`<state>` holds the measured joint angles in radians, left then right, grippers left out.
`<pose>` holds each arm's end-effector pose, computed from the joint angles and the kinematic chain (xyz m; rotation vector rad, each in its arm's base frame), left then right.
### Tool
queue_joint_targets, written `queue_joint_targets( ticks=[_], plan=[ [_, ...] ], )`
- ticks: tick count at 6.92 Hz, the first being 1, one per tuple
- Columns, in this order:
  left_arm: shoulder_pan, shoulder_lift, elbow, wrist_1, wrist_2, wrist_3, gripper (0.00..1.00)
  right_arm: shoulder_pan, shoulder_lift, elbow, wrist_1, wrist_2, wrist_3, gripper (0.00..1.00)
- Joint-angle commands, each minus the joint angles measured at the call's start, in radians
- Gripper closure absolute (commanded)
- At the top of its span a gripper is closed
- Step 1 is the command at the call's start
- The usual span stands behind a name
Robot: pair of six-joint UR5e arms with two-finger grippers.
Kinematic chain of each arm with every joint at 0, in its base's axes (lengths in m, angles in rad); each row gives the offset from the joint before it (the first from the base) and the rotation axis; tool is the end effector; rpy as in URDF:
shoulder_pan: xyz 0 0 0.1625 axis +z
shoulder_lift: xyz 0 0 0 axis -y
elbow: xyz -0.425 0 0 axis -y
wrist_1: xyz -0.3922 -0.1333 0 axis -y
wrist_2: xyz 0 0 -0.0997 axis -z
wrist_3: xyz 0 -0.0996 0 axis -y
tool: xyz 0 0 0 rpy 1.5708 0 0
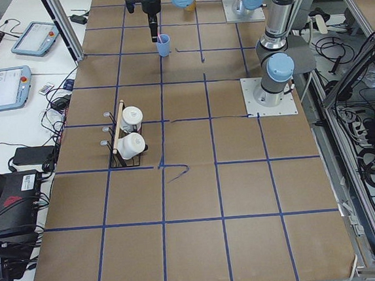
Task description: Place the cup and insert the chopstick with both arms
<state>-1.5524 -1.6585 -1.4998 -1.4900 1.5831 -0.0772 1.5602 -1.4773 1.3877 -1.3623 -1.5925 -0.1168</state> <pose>-0.1222 -0.5376 0.4863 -0.1501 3.1260 -0.1008 0.1256 -0.5189 0.5100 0.1677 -3.1174 -0.1876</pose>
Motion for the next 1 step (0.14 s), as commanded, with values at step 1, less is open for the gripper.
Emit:
queue_joint_targets(
  ticks=[1],
  plan=[
    [0.000, 0.000, 0.000, 0.001, 0.000, 0.000, 0.00, -0.006, -0.004, 0.002, 0.005, 0.002, 0.005, 0.00]
  ],
)
